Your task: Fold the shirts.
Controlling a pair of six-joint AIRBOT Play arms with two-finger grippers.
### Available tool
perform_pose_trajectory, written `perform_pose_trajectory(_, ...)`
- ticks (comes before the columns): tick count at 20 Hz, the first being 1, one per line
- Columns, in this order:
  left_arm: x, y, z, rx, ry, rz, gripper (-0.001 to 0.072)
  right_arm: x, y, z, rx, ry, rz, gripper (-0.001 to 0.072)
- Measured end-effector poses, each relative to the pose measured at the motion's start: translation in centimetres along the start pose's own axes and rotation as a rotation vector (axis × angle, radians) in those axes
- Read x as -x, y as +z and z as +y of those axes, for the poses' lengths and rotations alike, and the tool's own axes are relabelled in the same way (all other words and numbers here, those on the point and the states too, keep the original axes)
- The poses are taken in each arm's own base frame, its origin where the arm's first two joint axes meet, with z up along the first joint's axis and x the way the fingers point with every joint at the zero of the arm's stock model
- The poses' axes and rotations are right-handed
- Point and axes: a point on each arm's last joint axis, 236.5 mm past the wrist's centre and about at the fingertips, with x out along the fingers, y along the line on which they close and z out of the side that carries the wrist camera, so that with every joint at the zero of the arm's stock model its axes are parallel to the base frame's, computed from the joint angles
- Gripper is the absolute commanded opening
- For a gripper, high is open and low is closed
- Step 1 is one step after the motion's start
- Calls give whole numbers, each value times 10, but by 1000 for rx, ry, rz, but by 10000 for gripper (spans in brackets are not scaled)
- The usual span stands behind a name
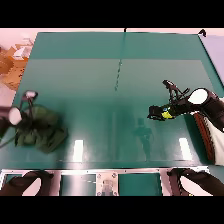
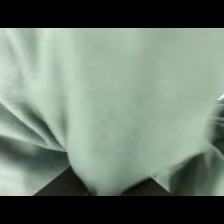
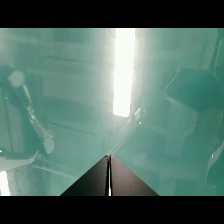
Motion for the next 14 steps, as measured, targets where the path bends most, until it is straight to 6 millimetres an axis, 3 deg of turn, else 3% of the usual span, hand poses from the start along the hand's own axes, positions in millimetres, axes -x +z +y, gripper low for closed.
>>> perform_pose_trajectory(2,45,48,-31,1,-143,-137,24,0,1,0,0,0,-2,20)
perform_pose_trajectory(4,102,93,-76,-38,-317,-304,24,0,1,0,0,0,-4,20)
perform_pose_trajectory(6,149,122,-118,-93,-453,-441,24,2,2,1,3,2,-5,20)
perform_pose_trajectory(8,170,135,-155,-144,-551,-497,25,8,6,6,12,6,-12,21)
perform_pose_trajectory(9,171,138,-172,-168,-587,-495,26,12,11,9,20,10,-23,25)
perform_pose_trajectory(10,165,140,-191,-193,-619,-480,109,18,16,12,28,13,-37,86)
perform_pose_trajectory(11,156,140,-210,-216,-647,-454,478,24,23,17,38,18,-57,172)
perform_pose_trajectory(12,142,140,-231,-236,-673,-419,716,30,29,21,47,22,-75,213)
perform_pose_trajectory(14,108,135,-265,-262,-699,-339,715,42,41,28,64,29,-112,348)
